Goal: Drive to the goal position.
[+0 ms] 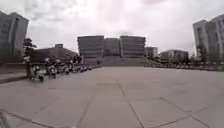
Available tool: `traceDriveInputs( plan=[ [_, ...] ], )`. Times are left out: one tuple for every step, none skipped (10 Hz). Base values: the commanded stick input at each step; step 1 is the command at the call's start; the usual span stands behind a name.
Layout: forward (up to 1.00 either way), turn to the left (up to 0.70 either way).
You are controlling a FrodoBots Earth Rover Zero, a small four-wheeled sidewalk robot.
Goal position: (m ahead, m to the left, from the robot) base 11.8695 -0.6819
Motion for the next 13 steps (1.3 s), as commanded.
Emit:
traceDriveInputs(
  plan=[
    [0.70, 0.13],
    [0.70, 0.09],
    [0.70, 0.04],
    [0.70, 0.00],
    [0.70, 0.00],
    [0.70, 0.00],
    [0.70, 0.00],
    [0.70, 0.00],
    [0.70, 0.00],
    [0.70, 0.00],
    [0.70, 0.00],
    [0.70, 0.00],
    [0.70, 0.00]
  ],
)
